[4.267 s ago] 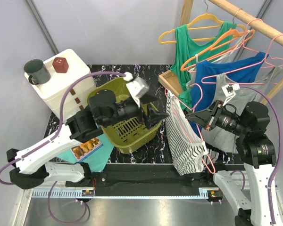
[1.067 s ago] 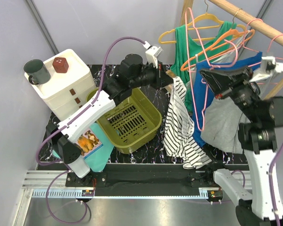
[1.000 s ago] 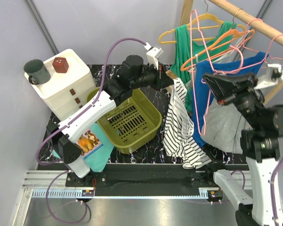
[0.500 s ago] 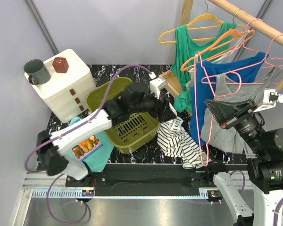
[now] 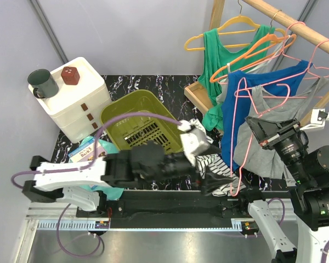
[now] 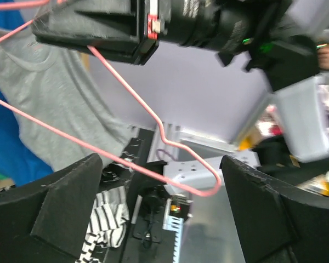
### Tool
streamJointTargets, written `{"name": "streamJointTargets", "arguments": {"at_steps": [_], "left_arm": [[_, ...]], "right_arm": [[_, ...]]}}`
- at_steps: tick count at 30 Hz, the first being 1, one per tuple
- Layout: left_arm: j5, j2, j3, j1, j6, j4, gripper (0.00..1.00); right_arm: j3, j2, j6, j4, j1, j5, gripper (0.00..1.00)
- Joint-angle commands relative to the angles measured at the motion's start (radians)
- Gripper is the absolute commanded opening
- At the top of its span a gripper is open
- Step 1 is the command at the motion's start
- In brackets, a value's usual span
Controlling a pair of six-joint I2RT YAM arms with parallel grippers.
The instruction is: Remove the tank top from the hanger
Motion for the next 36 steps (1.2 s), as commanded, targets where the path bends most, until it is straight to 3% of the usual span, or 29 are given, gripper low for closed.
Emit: {"name": "streamJointTargets", "arguments": {"at_steps": [1, 3, 7, 14, 20, 21, 24, 25, 28, 30, 31, 36], "left_arm": [[-0.361, 0.130, 0.109, -0.086, 0.112, 0.006, 0.94], [-0.438, 0.186, 0.164, -0.138, 0.154, 0.003, 0.94], [-0.725, 0.298, 0.283, -0.195, 0.218, -0.052, 0.93], [-0.889, 0.406, 0.406, -0.250, 0.277, -0.075, 0.86], [-1.049, 0.470, 0.458, -0.264, 0.382, -0.061, 0.56], [-1.060, 0.474, 0.460, -0.264, 0.400, -0.053, 0.44], [-1.093, 0.483, 0.477, -0.267, 0.435, -0.046, 0.25], [-1.103, 0.483, 0.480, -0.269, 0.443, -0.043, 0.09], [-1.129, 0.471, 0.477, -0.274, 0.465, -0.036, 0.00], [-1.132, 0.448, 0.465, -0.274, 0.468, -0.038, 0.00], [-1.135, 0.435, 0.456, -0.278, 0.471, -0.038, 0.00], [-1.126, 0.297, 0.365, -0.281, 0.485, -0.053, 0.00]], "right_arm": [[0.064, 0.026, 0.035, -0.050, 0.002, 0.118, 0.00], [0.088, 0.037, 0.033, -0.076, 0.002, 0.137, 0.00], [0.119, 0.040, 0.042, -0.101, 0.002, 0.167, 0.00], [0.142, 0.049, 0.052, -0.113, 0.002, 0.169, 0.00], [0.161, 0.046, 0.053, -0.104, 0.000, 0.131, 0.00], [0.162, 0.046, 0.055, -0.104, 0.000, 0.123, 0.00], [0.168, 0.051, 0.062, -0.092, 0.000, 0.066, 0.00], [0.170, 0.051, 0.062, -0.090, 0.000, 0.045, 0.00], [0.184, 0.046, 0.047, -0.090, -0.004, 0.032, 0.01], [0.190, 0.043, 0.032, -0.090, -0.004, 0.019, 0.09], [0.193, 0.046, 0.016, -0.090, -0.004, 0.008, 0.23], [0.233, 0.054, -0.072, -0.127, -0.004, -0.029, 0.57]]}}
